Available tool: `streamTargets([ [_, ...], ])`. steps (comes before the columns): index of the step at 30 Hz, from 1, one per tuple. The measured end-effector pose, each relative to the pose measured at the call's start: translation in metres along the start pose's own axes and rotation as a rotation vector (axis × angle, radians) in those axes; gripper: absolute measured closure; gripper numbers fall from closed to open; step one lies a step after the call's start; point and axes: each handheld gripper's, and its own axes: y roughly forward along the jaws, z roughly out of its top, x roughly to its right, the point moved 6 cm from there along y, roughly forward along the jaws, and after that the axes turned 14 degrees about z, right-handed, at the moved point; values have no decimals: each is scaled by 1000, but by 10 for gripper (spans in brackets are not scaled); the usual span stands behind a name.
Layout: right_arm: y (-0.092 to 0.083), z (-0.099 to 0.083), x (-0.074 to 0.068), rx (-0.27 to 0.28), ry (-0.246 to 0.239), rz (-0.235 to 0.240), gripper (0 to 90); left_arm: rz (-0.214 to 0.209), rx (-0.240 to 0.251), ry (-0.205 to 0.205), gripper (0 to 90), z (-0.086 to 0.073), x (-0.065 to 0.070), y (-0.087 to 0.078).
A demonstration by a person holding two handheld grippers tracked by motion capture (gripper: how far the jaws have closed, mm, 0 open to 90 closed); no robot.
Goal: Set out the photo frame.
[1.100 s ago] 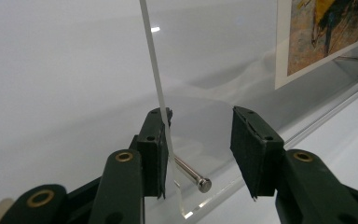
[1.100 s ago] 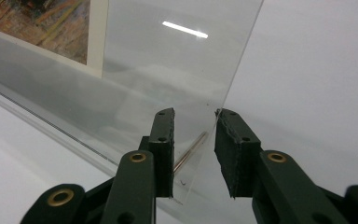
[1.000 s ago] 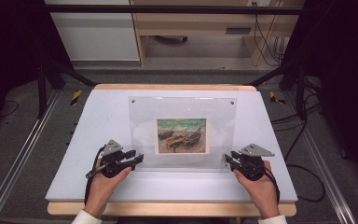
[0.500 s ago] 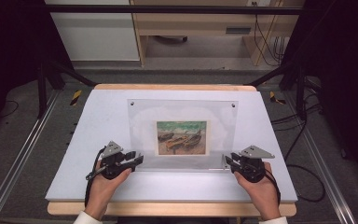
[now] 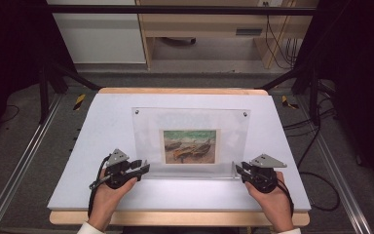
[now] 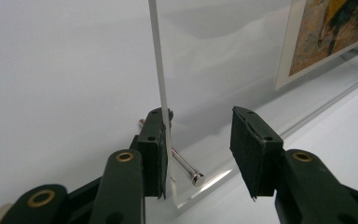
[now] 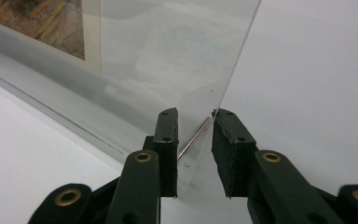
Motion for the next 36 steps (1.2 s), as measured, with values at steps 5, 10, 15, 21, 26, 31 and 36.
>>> streamTargets([
  [5,0,-1,0,-2,-8,1,718,-5,7,5,566,-1,0,0],
  [10,-1,-3,-1,-3,-11,0,721,-12,2,3,568,-2,-1,1],
  [15,-1,-5,-1,-4,-12,3,721,-13,-5,7,569,-3,0,1],
  [21,-1,-7,-3,-14,-23,-8,720,-7,-14,20,566,-5,1,0],
  [26,-1,-8,-4,-17,-23,-5,718,-5,-15,24,565,-6,2,0],
  [31,-2,-9,-4,-20,-32,-2,717,-4,-20,34,565,-8,3,0],
  [36,-2,-10,-4,-26,-29,-4,715,-3,-24,44,565,-9,4,-1],
])
